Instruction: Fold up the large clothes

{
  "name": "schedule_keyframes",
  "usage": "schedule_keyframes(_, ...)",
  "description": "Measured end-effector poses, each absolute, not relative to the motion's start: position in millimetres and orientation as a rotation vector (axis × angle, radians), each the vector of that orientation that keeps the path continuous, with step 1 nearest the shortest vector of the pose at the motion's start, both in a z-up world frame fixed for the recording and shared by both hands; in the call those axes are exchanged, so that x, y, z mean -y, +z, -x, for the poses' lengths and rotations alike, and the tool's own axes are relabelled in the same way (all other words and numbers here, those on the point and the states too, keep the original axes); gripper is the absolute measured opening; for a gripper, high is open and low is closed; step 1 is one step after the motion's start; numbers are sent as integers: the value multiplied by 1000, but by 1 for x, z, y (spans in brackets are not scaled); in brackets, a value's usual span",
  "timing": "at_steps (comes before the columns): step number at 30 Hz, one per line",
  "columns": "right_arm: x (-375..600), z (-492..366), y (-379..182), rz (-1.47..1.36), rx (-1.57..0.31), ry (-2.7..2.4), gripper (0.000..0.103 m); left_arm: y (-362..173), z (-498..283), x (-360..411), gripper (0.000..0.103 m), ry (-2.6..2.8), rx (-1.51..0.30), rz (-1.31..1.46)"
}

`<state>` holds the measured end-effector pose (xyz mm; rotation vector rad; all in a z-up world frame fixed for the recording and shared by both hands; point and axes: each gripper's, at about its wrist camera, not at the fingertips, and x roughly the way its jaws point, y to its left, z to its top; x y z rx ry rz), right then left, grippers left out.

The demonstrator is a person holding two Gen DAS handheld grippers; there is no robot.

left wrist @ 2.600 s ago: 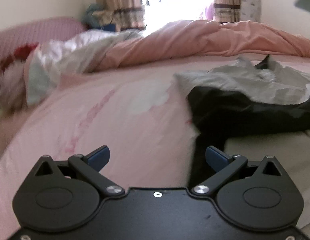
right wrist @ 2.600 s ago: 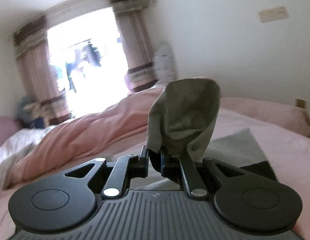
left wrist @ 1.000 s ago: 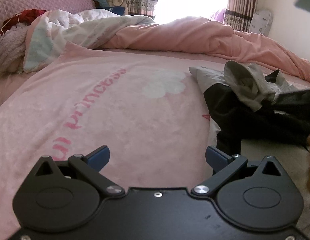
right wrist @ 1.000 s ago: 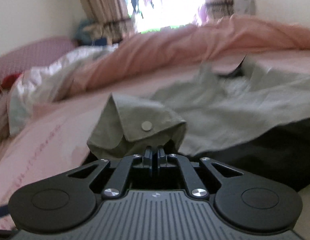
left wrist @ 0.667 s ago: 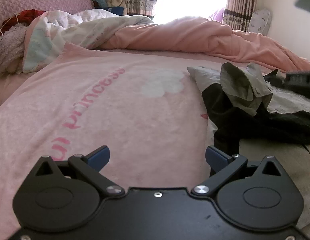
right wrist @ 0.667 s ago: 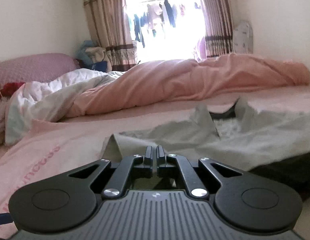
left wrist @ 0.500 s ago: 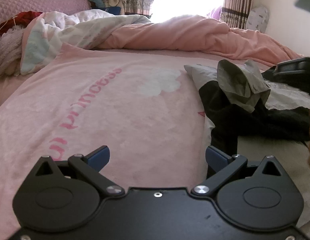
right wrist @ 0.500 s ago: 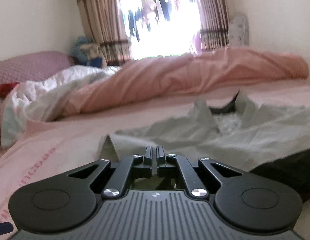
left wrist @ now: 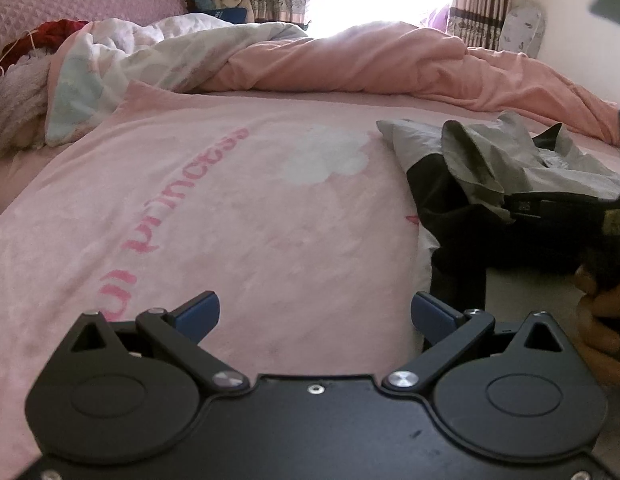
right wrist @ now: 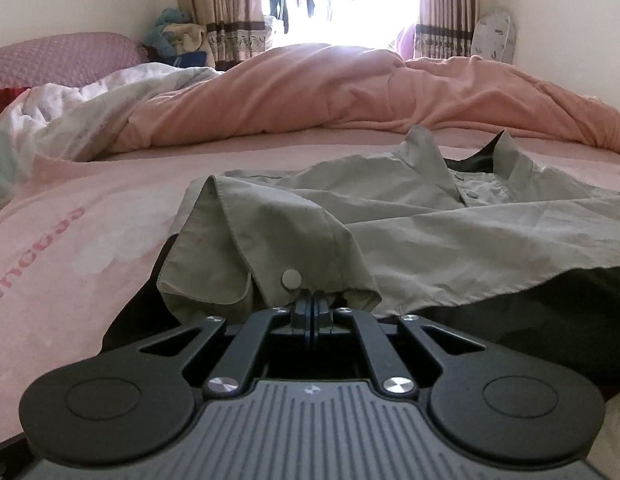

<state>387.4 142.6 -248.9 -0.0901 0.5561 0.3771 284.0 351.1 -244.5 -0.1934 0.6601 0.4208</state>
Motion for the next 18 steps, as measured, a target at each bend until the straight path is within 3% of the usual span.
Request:
schedule_keyframes(6, -134, -385, -241, 58, -567, 392, 1, -243, -282, -352, 103, 420, -653, 199)
schedule_keyframes(11, -87, -348, -202, 51, -530, 461, 1, -239, -277, -351, 103, 417, -634, 194)
schedule_keyframes(14, -26, -319, -174, 123, -497, 440, 8, -233, -268, -345, 103, 374, -618, 194)
schedule_keyframes(17, 52, -292, -159, 202, -488, 363, 43, -222, -236, -329, 103, 384, -537, 182)
schedule_keyframes(18, 78, -285, -158, 242, -506, 354, 69, -219, -221, -324, 103, 361, -503, 175)
